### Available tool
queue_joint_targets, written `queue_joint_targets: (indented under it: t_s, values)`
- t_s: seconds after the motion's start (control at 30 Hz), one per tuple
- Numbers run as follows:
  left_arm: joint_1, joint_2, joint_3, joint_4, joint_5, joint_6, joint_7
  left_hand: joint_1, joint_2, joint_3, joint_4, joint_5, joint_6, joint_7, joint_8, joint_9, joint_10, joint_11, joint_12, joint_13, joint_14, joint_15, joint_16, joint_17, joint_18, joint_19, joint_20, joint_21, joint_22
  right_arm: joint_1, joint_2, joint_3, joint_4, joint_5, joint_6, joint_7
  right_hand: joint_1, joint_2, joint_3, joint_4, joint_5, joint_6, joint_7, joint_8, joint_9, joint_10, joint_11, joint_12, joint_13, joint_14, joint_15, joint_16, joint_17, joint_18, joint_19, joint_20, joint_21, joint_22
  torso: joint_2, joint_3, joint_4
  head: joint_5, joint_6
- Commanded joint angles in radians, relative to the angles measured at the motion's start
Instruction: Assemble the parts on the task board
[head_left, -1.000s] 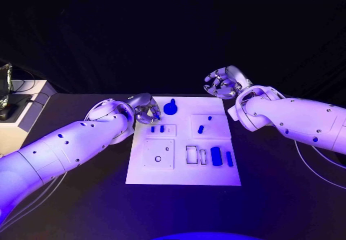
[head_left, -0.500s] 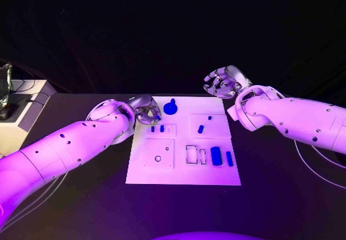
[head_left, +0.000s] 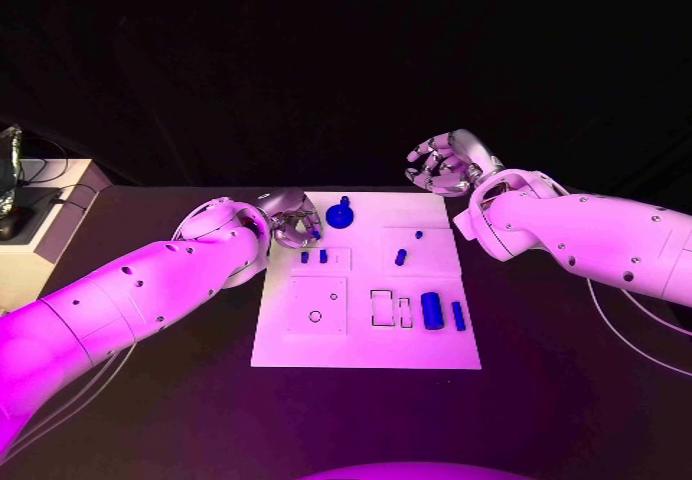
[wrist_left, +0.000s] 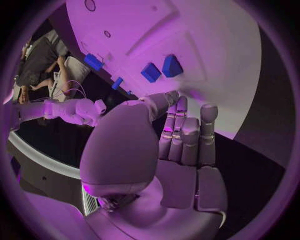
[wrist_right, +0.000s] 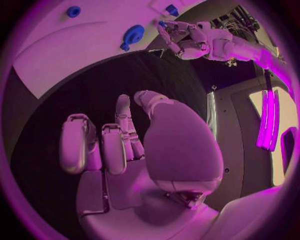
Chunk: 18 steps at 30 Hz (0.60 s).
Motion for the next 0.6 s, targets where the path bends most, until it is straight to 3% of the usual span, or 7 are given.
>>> queue_joint_targets:
  t_s: [0.03,0.6]
  values:
    - [-0.004,0.006,-0.004,0.001,-0.004,0.025,0.006,-0.010,-0.001,0.006,0.000,-0.001,0.004,0.000,0.003,0.000,0.006,0.000,-0.007,-0.001,0.000,0.000,-0.001,-0.001,-0.013,-0.001,0.001,0.002,-0.001,0.000,0.000,0.000,0.002,-0.010,0.006,0.005,-0.004,-0.003,0.007,0.000,0.003,0.007,-0.004,0.003,0.001,0.003,-0.007,-0.003,-0.001,0.036,-0.007,-0.005,-0.001,0.014,0.000,-0.010,-0.004,0.046,-0.001,-0.0001,0.0000,0.000,-0.001]
    - [-0.004,0.007,-0.006,0.008,-0.009,0.008,0.033,-0.018,0.000,0.004,-0.002,-0.005,0.010,-0.003,0.006,0.002,0.010,-0.002,-0.011,0.002,-0.005,0.000,-0.004,-0.008,-0.011,-0.010,0.003,-0.003,-0.006,0.000,-0.001,0.000,0.001,-0.013,0.008,0.003,-0.004,-0.003,0.007,0.000,0.003,0.007,-0.004,0.003,0.001,0.003,-0.007,-0.003,-0.001,0.036,-0.007,-0.005,-0.001,0.014,0.000,-0.010,-0.004,0.046,-0.001,-0.0009,0.0007,-0.002,-0.002]
